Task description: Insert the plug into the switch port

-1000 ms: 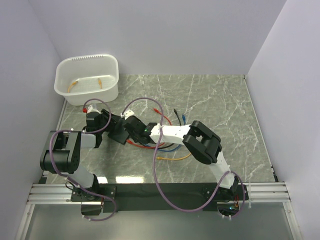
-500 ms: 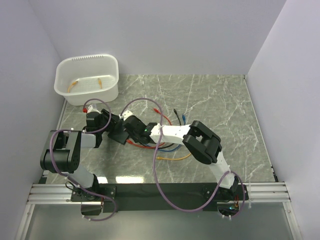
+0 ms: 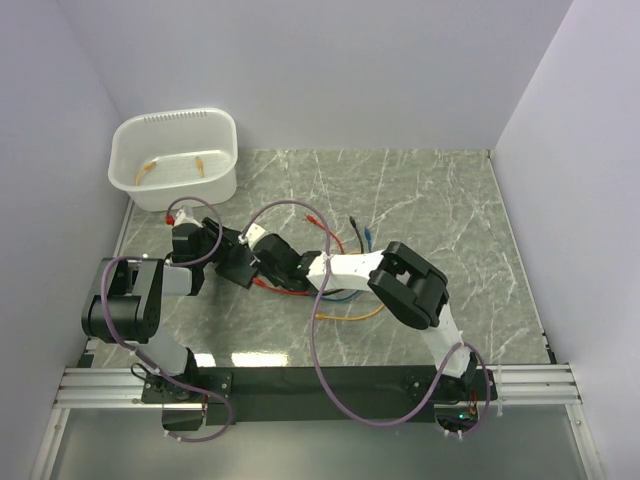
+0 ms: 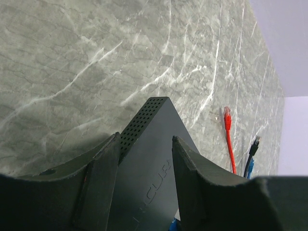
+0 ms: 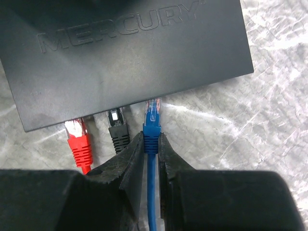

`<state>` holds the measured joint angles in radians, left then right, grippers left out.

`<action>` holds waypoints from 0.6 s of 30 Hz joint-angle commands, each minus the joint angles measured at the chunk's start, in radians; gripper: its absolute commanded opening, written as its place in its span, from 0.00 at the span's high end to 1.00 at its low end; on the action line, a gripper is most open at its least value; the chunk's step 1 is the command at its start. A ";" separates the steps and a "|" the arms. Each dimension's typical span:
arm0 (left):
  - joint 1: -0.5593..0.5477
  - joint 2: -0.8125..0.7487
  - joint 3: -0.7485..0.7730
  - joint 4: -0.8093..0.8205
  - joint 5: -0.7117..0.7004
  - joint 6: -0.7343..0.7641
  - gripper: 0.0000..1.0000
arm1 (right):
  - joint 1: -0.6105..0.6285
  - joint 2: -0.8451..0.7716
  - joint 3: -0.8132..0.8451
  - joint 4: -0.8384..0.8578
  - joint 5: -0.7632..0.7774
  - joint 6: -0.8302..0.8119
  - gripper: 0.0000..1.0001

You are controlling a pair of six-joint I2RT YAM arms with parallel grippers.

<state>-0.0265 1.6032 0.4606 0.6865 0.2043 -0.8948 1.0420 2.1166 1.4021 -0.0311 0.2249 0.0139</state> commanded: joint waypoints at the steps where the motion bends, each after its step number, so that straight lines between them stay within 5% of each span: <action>1: -0.016 0.024 0.009 -0.016 0.092 0.005 0.47 | 0.000 -0.079 -0.041 0.197 -0.053 -0.055 1.00; 18: -0.035 0.061 0.001 0.036 0.132 0.007 0.47 | -0.008 -0.098 -0.063 0.240 -0.139 -0.111 1.00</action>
<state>-0.0269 1.6466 0.4633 0.7460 0.2268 -0.8940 1.0313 2.0842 1.3151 0.0822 0.1669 -0.0700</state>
